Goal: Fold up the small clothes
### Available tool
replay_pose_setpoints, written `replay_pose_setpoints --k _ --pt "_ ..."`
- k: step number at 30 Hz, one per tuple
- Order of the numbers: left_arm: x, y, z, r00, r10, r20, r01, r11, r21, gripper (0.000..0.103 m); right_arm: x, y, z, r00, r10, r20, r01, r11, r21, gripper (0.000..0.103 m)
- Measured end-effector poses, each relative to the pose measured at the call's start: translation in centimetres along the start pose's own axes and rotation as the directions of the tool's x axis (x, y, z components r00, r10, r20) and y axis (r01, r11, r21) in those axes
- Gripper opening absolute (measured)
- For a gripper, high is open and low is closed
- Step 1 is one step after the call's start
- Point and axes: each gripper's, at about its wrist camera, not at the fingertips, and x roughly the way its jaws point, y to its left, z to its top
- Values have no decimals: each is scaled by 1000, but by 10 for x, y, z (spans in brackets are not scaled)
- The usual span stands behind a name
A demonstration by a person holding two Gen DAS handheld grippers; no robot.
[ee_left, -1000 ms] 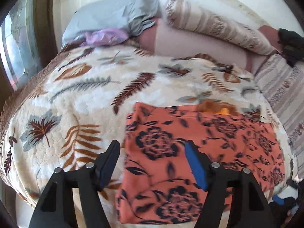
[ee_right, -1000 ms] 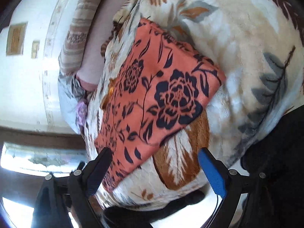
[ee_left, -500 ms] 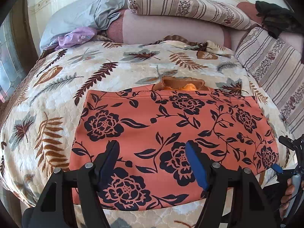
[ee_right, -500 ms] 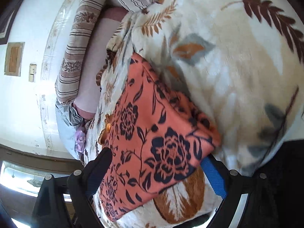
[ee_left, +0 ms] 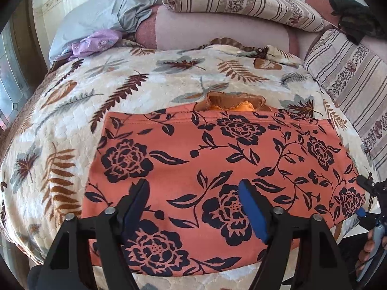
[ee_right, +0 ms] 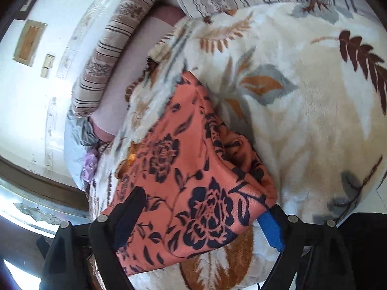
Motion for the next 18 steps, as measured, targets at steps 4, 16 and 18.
replay_pose_setpoints --k 4,16,18 --pt "41 -6 -11 989 62 -134 -53 996 66 81 4 -2 2 1000 -13 -17 13 1000 10 84" --pt "49 -16 -22 999 0 -47 6 993 120 85 20 23 15 979 -196 -59 186 973 -138 13" --pt "45 -5 -17 995 -59 -79 66 994 88 83 22 50 18 955 -292 -42 275 932 -236 11"
